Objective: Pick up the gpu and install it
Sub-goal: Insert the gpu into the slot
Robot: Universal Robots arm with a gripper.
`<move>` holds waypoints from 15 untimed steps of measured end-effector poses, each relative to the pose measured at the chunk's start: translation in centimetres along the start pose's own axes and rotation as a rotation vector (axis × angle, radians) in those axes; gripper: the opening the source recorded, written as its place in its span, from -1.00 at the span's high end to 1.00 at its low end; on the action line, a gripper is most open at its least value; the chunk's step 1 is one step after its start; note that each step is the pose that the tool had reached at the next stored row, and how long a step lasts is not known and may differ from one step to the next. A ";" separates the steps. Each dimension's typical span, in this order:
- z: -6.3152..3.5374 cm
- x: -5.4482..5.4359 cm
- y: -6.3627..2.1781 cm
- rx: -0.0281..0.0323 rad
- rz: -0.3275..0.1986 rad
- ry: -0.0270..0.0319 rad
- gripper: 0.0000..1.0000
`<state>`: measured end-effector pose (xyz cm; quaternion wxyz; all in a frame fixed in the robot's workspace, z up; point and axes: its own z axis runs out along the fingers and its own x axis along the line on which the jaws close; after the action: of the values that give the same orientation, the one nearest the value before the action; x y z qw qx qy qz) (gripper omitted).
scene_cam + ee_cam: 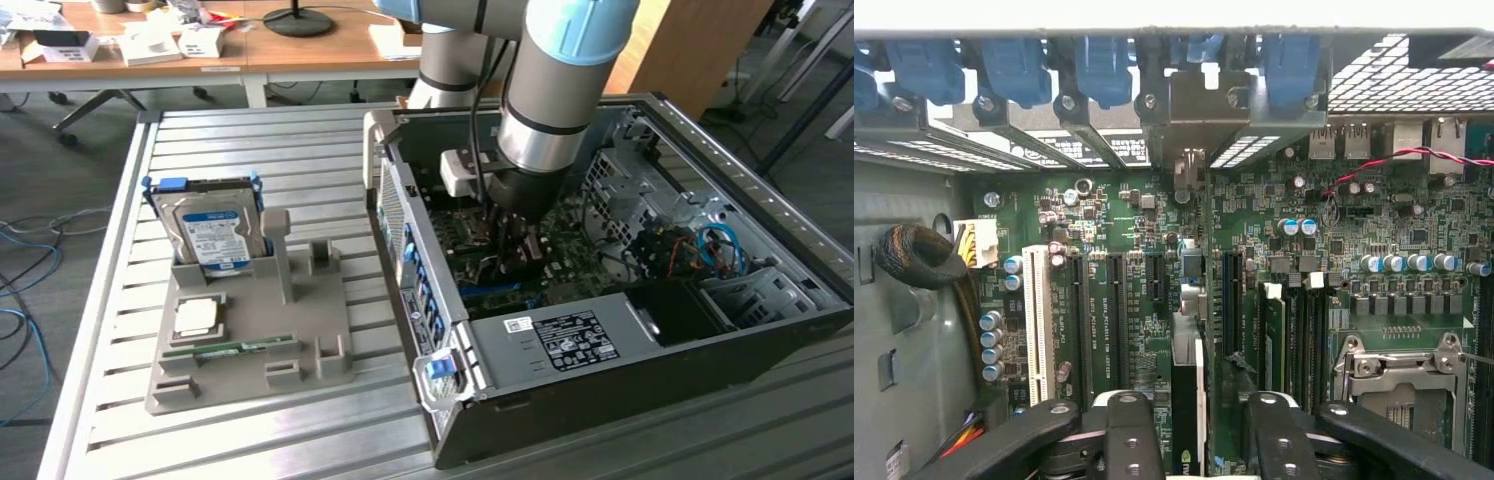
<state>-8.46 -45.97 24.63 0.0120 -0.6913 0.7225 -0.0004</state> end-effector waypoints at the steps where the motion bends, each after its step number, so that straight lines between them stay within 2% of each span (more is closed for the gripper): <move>1: 0.00 0.0 0.00 0.0000 0.000 0.0000 0.21; 4: -0.13 0.0 0.00 0.0000 0.000 0.0000 0.21; 8: -1.03 0.0 -0.02 0.0001 0.000 -0.0001 0.21; 15: -3.80 -0.1 -0.07 0.0001 0.000 -0.0006 0.21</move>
<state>-8.46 -45.97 28.43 0.0122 -0.6912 0.7225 -0.0002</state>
